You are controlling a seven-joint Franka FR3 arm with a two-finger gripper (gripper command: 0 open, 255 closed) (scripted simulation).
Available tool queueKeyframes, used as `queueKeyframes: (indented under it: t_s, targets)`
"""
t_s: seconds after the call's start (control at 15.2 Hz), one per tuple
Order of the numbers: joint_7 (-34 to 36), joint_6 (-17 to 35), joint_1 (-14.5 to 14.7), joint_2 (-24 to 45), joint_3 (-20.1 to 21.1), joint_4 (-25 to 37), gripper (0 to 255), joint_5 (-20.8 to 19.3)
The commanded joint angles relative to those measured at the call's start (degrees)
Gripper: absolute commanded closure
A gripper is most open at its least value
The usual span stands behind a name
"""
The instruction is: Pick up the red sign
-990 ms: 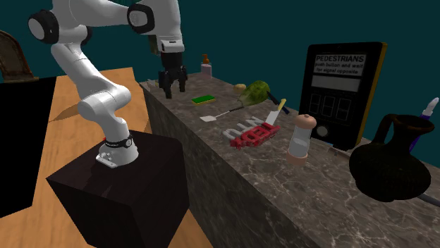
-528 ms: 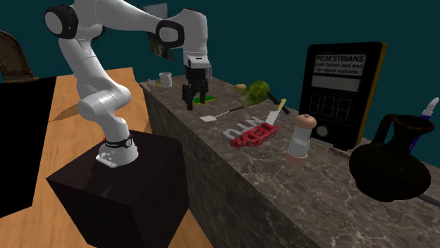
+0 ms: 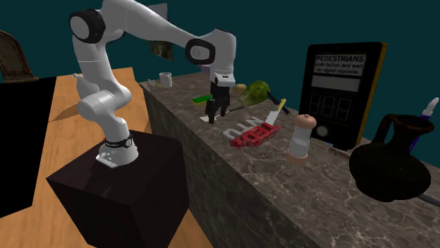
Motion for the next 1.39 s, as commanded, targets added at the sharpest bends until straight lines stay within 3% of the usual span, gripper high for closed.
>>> queueKeyframes:
  t_s: [0.0,0.13,0.73,0.79,1.32]
  targets:
    - [1.9,0.1,0.2,5.0,0.2,4.0,0,-0.8]
    - [3.5,0.0,0.5,9.7,0.2,7.9,0,-1.5]
    - [4.2,5.3,0.6,11.6,0.0,4.5,0,-2.0]
    - [4.2,5.2,0.6,11.7,0.1,4.6,255,-2.0]
    - [4.2,5.2,0.6,11.7,0.1,4.7,255,-2.0]
